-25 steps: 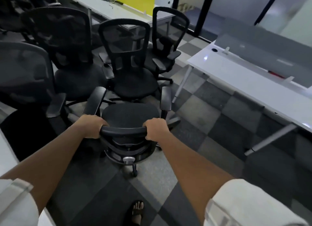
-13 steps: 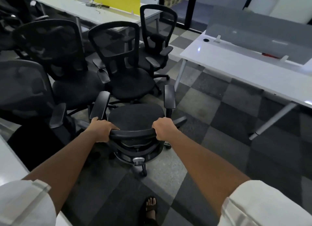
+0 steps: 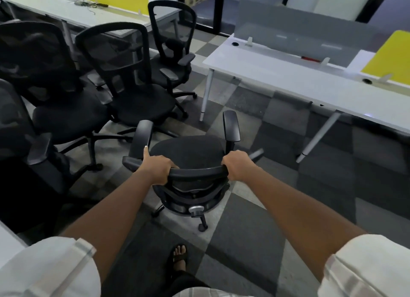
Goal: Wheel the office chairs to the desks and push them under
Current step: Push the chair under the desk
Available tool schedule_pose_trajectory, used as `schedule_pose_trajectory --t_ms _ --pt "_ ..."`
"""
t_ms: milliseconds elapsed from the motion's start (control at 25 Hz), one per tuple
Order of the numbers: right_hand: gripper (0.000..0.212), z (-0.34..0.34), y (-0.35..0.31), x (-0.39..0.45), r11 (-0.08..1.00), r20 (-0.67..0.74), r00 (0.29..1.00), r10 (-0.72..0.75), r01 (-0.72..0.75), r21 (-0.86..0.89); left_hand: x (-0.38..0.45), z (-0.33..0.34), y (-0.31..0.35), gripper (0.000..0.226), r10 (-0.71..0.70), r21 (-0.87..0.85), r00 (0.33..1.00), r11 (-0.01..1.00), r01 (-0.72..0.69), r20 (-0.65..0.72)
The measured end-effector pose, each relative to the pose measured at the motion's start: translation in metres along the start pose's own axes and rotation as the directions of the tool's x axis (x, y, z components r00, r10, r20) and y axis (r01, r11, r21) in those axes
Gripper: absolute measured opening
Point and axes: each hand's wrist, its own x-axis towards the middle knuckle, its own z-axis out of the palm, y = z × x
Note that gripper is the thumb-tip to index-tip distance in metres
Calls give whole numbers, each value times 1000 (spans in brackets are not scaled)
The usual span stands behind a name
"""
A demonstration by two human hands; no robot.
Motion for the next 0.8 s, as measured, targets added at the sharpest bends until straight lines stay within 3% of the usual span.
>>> schedule_pose_trajectory --t_ms 240,400,520,800 --pt "16 57 75 -85 982 2 985 173 -172 78 26 -24 111 57 150 74 988 986 -147 -42" --pt "6 96 141 -140 939 33 947 320 -321 120 50 -43 207 62 238 137 970 964 -229 -50" --pt "28 121 194 -176 885 50 896 440 -443 142 72 -58 284 62 295 159 954 946 -284 -52" --pt "19 158 288 -241 808 93 827 554 -561 180 124 -94 409 58 415 220 908 892 -395 -51"
